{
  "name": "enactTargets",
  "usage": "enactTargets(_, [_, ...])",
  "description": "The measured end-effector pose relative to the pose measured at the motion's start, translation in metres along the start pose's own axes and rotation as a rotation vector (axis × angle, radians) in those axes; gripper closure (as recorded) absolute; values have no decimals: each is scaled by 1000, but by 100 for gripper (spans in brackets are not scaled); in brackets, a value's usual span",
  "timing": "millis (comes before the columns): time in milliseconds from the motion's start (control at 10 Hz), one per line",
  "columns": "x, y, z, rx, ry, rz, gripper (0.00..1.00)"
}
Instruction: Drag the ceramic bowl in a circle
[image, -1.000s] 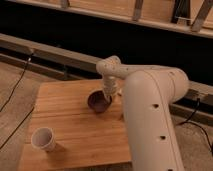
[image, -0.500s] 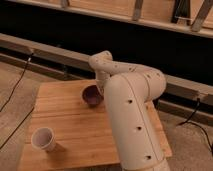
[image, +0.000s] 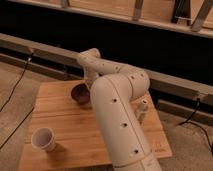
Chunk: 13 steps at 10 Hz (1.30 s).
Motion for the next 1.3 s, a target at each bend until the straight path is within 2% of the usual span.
enactTargets(200, [22, 19, 10, -18, 32, -41, 100])
enactTargets(500, [70, 20, 28, -32, 102, -41, 100])
enactTargets(800, [114, -5, 37, 0, 163, -11, 100])
enactTargets(1100, [146, -39, 41, 45, 207, 48, 100])
enactTargets(1300, [153, -58, 37, 69, 206, 86, 100])
